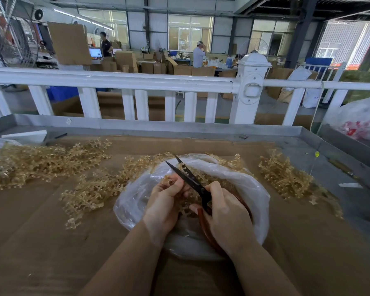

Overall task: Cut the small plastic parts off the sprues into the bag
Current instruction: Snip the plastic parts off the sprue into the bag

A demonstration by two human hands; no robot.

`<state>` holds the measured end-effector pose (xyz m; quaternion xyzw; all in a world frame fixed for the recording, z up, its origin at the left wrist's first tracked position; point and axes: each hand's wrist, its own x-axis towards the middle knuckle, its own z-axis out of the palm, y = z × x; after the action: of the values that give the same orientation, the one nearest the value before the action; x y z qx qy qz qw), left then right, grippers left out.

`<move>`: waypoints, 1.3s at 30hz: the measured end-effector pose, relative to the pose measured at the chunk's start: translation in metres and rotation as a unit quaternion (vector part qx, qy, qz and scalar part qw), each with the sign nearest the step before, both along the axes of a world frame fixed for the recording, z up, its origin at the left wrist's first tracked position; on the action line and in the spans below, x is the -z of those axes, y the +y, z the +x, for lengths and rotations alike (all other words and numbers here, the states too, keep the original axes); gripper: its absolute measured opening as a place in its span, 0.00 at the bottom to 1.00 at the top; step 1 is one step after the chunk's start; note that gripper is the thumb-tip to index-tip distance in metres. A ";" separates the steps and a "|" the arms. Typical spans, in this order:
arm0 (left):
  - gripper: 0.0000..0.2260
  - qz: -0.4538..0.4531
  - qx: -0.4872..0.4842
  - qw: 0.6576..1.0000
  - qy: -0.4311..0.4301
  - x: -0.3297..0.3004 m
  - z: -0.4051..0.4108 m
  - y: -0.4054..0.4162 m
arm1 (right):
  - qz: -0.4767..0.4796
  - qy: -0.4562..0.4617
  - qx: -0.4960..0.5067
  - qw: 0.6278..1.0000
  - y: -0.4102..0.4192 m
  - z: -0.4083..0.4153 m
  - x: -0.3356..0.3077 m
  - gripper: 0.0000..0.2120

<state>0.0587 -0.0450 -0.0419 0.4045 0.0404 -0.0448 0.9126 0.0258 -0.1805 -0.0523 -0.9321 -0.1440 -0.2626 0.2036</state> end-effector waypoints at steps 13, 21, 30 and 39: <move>0.07 0.016 0.005 1.000 -0.002 0.004 0.002 0.003 | -0.019 -0.004 -0.002 1.000 0.000 0.001 -0.001 0.18; 0.11 0.001 -0.031 0.999 0.044 0.004 0.006 0.007 | 0.003 -0.027 0.004 1.000 -0.001 0.000 0.000 0.20; 0.20 -0.038 0.027 0.998 0.032 0.004 0.006 0.014 | 0.012 -0.030 -0.004 0.999 -0.003 -0.001 0.001 0.19; 0.11 -0.023 -0.040 0.997 0.067 0.001 0.005 0.012 | 0.058 -0.029 -0.008 0.998 -0.005 -0.001 0.001 0.16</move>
<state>0.0638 -0.0327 -0.0431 0.3777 0.1164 -0.0362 0.9179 0.0244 -0.1852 -0.0535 -0.9094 -0.1417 -0.2961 0.2554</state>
